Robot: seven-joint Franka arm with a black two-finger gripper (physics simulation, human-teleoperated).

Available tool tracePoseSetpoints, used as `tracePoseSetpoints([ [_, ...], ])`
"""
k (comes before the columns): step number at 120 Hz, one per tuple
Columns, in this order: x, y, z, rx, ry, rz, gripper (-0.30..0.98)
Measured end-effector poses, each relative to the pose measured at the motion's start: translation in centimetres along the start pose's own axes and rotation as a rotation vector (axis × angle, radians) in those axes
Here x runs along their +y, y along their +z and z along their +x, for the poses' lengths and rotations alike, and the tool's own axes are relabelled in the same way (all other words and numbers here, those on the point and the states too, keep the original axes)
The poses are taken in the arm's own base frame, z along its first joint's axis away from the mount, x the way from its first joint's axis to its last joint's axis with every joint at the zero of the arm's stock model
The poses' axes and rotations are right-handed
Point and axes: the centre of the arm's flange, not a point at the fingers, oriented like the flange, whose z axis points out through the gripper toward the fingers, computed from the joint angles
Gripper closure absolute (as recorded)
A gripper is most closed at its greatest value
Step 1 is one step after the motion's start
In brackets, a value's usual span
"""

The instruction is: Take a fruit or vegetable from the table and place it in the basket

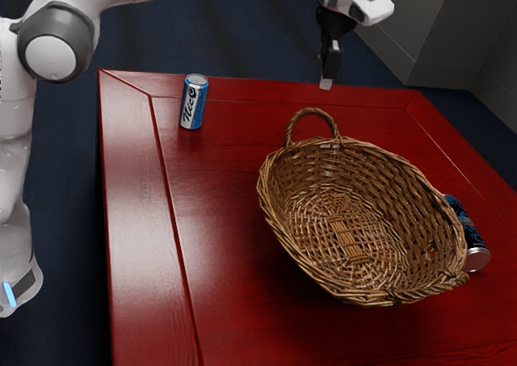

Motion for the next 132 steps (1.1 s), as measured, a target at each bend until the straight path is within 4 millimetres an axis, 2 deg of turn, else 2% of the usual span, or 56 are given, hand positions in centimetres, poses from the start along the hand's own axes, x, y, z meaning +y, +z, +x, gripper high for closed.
tracePoseSetpoints([
  [13, 2.2, 0.9, 0.7, -0.023, 0.026, -0.032, 0.0],
  [30, 2.6, 2.0, 0.8, -0.054, 0.023, -0.052, 0.0],
  [52, 3.6, 5.5, 0.8, -0.137, 0.022, -0.076, 0.0],
  [57, 4.1, 6.6, -0.5, -0.17, 0.023, -0.081, 0.0],
  [64, 5.1, 8.5, -4.9, -0.217, 0.016, -0.083, 0.0],
  [69, 5.2, 9.4, -7.0, -0.222, 0.001, -0.084, 0.0],
  [74, 4.7, 9.1, -8.3, -0.202, -0.023, -0.08, 0.0],
  [81, 4.8, 6.8, -9.8, -0.141, -0.039, -0.066, 0.0],
  [89, 2.9, 4.3, -12.0, -0.1, -0.094, -0.048, 0.0],
  [96, 0.2, 3.2, -14.1, -0.092, -0.156, -0.046, 0.0],
  [105, -3.1, 3.5, -15.7, -0.11, -0.219, -0.053, 0.0],
  [120, -5.1, 4.7, -16.1, -0.135, -0.25, -0.058, 0.0],
  [132, -8.4, 5.1, -17.9, -0.141, -0.313, -0.061, 0.0],
])
